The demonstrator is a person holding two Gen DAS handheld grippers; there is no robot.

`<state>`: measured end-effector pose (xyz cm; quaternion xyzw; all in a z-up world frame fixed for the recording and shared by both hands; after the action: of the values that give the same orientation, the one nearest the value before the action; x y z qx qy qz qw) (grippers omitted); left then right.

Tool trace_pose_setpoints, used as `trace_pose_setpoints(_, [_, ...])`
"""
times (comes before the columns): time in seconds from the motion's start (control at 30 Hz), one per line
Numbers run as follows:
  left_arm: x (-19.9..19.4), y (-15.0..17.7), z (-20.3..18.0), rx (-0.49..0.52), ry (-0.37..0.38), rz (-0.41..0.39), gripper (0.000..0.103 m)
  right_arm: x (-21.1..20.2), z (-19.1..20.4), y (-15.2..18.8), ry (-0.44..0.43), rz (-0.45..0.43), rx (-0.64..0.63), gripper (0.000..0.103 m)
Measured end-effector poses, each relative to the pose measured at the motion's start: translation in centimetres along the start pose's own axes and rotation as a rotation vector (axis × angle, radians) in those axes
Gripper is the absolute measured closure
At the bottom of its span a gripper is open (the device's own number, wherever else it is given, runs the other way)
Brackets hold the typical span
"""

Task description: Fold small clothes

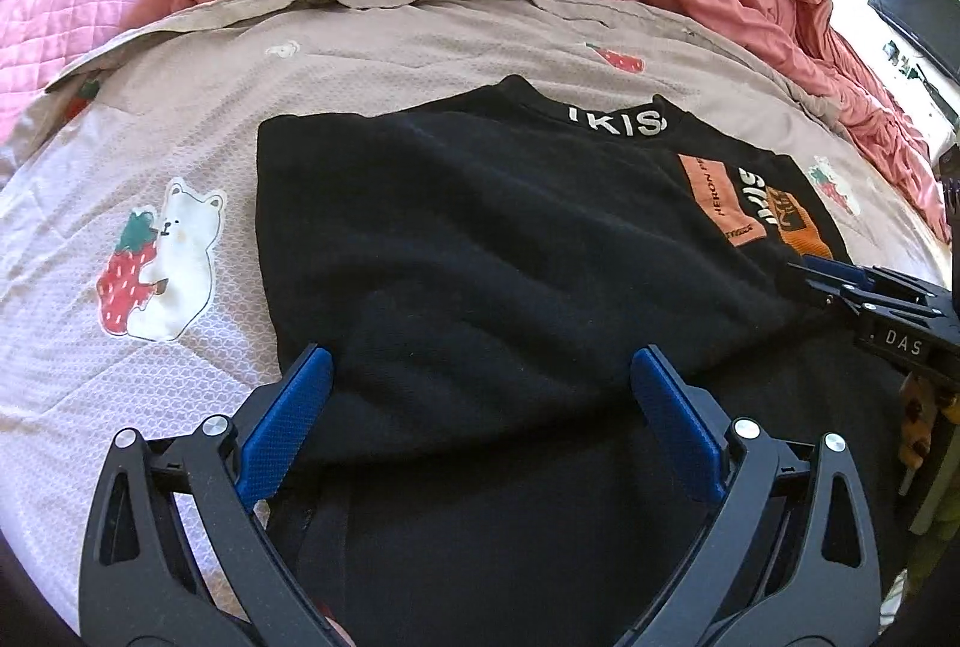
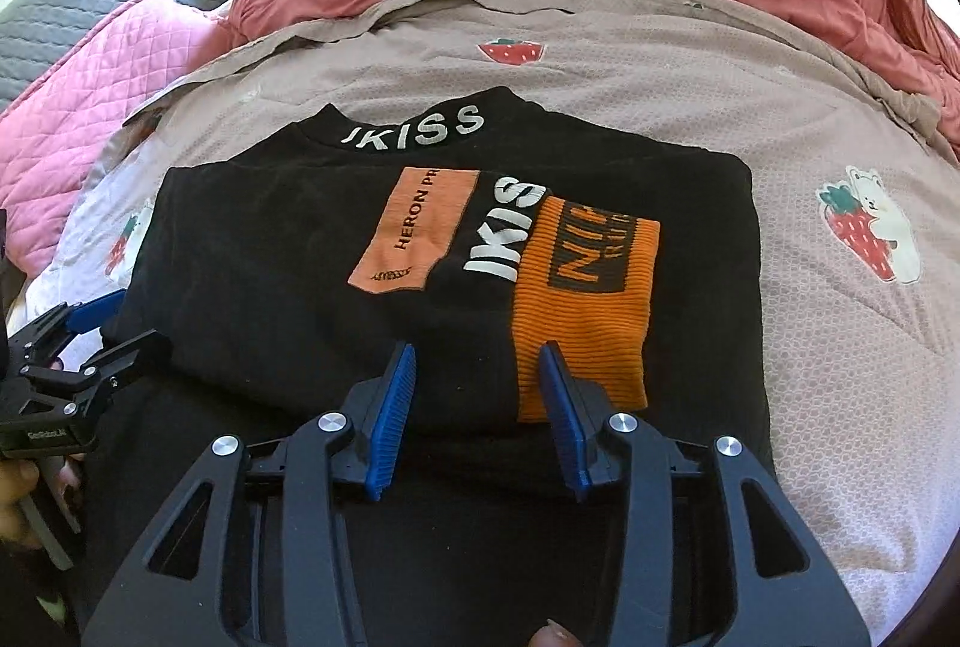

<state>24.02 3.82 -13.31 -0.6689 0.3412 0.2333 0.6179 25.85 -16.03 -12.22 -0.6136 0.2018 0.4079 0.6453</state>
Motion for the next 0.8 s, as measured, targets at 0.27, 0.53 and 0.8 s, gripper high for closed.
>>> trace_pose_setpoints(0.27, [-1.2, -0.4, 0.8, -0.033, -0.027, -0.033, 0.01, -1.1, 0.2, 0.4, -0.005, 0.007, 0.011, 0.046])
trace_pose_setpoints(0.53, [-3.0, -0.7, 2.2, -0.126, -0.04, -0.079, 0.01, -2.6, 0.2, 0.8, -0.025, -0.004, 0.034, 0.028])
trace_pose_setpoints(0.8, [-5.4, -0.3, 3.8, -0.217, -0.052, -0.137, 0.01, -4.8, -0.8, 0.7, -0.021, -0.037, 0.061, 0.018])
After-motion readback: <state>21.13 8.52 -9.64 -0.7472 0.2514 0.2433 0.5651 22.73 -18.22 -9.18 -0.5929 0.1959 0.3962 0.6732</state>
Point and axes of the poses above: each gripper's, at about its wrist camera, not at the fingertips, and x roughly the way its jaws point, z to its left, y to its underside, the point moved 9 cm from there along x, roughly the way its jaws point, and after that the axes turned 4 degrees about -z, right-handed, at the moved point
